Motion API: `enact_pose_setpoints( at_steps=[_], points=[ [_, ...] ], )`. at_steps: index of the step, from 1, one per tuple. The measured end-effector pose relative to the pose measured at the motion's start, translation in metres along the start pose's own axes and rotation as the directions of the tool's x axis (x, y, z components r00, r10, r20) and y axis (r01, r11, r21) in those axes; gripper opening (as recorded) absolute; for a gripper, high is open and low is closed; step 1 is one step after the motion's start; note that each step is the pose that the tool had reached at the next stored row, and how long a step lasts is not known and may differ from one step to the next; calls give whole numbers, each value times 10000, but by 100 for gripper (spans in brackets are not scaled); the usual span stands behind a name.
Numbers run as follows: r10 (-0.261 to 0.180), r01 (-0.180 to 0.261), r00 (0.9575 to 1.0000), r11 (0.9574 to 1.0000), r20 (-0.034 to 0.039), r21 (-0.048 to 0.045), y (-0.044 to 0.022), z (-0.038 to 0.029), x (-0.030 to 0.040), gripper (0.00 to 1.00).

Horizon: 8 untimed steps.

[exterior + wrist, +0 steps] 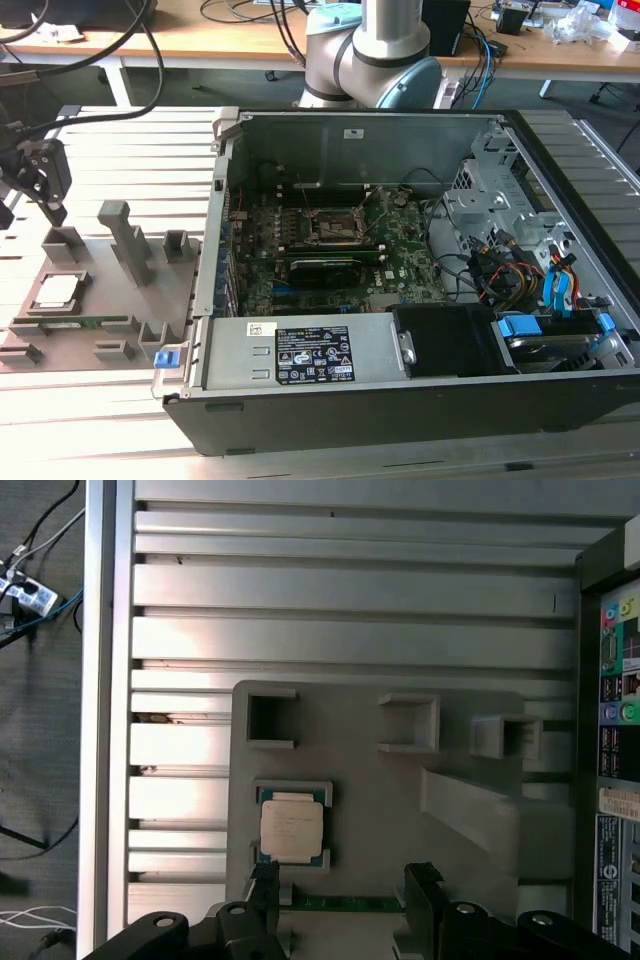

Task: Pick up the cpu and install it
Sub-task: 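Pick up the cpu and move it towards the insertion slot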

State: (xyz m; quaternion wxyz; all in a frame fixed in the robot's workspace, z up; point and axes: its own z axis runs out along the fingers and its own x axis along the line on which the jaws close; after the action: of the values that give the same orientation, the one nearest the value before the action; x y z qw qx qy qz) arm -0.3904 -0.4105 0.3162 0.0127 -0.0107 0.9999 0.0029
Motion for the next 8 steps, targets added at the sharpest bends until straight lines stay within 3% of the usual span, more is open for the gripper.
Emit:
enact_pose_setpoints(
  at_steps=[8],
  points=[
    [0, 0, 10000, 10000, 0, 0, 0, 48, 1, 62]
  ],
)
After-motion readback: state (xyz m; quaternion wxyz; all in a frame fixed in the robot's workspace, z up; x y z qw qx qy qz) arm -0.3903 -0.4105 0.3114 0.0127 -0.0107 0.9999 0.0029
